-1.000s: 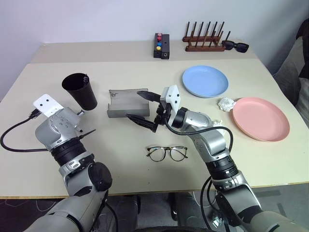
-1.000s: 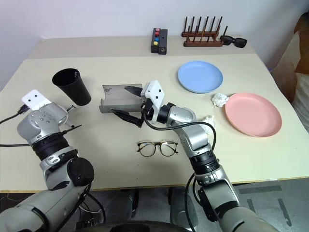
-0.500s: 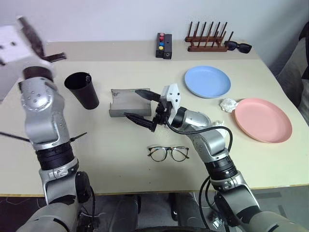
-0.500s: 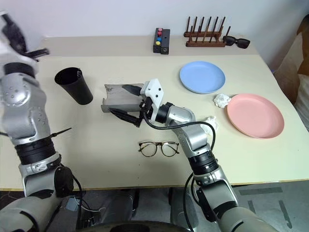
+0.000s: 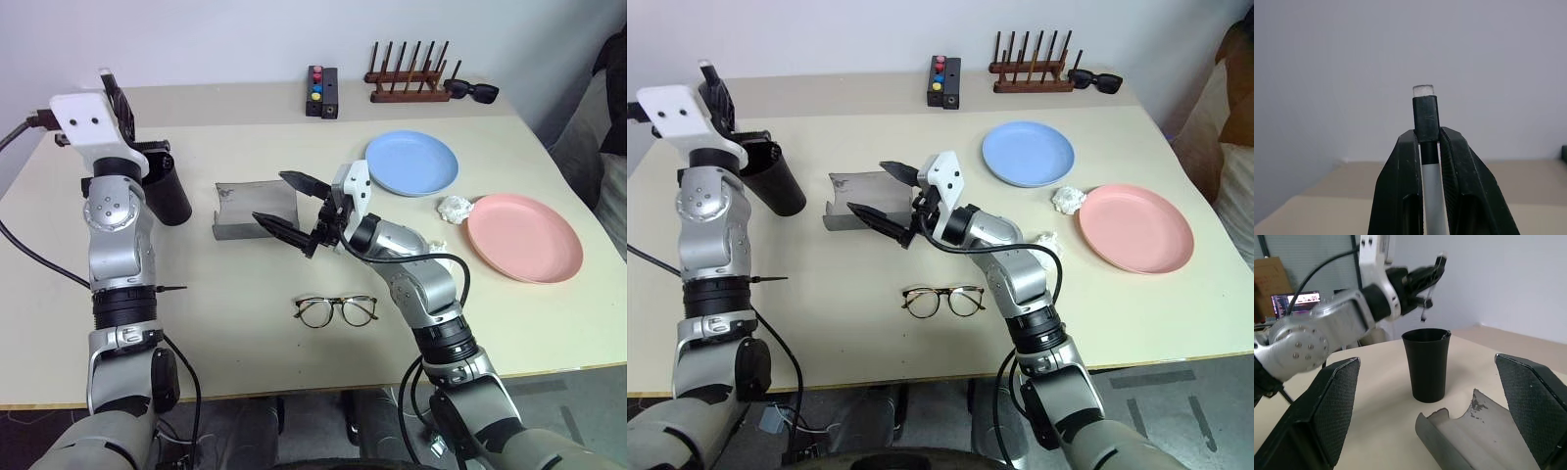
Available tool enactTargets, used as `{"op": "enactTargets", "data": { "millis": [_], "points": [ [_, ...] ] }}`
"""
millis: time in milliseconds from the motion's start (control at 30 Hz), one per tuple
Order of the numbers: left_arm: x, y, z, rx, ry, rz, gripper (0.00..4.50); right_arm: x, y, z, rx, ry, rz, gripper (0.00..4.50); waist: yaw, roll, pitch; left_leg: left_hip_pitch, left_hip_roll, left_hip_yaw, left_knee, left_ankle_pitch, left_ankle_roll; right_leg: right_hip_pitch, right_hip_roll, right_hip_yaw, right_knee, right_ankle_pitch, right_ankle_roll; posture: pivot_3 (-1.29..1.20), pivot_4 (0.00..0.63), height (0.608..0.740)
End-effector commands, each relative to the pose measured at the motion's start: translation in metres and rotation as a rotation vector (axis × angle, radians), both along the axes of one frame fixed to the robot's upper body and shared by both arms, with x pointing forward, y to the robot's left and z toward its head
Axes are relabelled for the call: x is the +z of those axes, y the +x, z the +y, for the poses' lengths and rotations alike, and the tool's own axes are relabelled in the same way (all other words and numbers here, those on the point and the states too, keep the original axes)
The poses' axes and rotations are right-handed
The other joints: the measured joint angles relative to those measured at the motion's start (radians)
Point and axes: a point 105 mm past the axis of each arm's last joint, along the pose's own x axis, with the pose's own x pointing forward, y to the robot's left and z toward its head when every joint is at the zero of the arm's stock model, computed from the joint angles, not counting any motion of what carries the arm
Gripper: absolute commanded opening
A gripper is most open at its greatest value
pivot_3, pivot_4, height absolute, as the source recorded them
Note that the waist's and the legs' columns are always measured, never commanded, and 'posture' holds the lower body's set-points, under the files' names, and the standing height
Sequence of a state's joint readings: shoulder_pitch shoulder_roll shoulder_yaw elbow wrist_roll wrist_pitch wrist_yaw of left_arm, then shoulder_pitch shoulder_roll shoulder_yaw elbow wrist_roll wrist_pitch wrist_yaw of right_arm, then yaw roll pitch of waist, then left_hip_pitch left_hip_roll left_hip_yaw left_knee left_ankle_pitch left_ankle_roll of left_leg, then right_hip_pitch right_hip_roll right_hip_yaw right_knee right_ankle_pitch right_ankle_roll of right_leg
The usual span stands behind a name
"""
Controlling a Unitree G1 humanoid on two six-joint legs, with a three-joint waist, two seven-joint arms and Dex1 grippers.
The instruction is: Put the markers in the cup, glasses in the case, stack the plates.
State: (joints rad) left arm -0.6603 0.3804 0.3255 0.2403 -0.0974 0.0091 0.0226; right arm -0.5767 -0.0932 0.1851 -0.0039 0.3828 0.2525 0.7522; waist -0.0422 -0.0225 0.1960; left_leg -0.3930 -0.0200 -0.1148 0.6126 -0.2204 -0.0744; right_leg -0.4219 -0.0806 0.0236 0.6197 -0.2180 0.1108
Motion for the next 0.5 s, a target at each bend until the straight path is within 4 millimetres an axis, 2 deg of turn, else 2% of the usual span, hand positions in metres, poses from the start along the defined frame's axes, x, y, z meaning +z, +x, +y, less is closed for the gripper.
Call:
{"op": "enactTargets", "data": {
  "millis": [33, 300, 500],
  "points": [
    [0.001, -0.006, 0.003, 0.022, 0.022, -0.028, 0.03, 0.018, -0.009, 0.000, 0.027, 0.057, -0.047, 4.50, 0.000, 0.000, 0.000, 0.000, 0.000, 0.000, 0.000, 0.000, 0.000, 0.000, 0.000, 0.000, 0.000, 0.000, 0.000, 0.00, 0.150, 0.740],
    [-0.020, -0.009, 0.006, 0.034, -0.006, 0.016, 0.03, 0.017, -0.010, 0.002, 0.045, 0.054, -0.043, 4.50, 0.001, 0.000, 0.000, 0.000, 0.000, 0.000, 0.000, 0.000, 0.000, 0.000, 0.000, 0.000, 0.000, 0.000, 0.000, 0.00, 0.150, 0.740],
    [-0.025, -0.009, 0.006, 0.033, -0.030, 0.026, 0.03, 0.017, -0.011, 0.003, 0.051, 0.052, -0.043, 4.50, 0.001, 0.000, 0.000, 0.000, 0.000, 0.000, 0.000, 0.000, 0.000, 0.000, 0.000, 0.000, 0.000, 0.000, 0.000, 0.00, 0.150, 0.740]
  ]
}}
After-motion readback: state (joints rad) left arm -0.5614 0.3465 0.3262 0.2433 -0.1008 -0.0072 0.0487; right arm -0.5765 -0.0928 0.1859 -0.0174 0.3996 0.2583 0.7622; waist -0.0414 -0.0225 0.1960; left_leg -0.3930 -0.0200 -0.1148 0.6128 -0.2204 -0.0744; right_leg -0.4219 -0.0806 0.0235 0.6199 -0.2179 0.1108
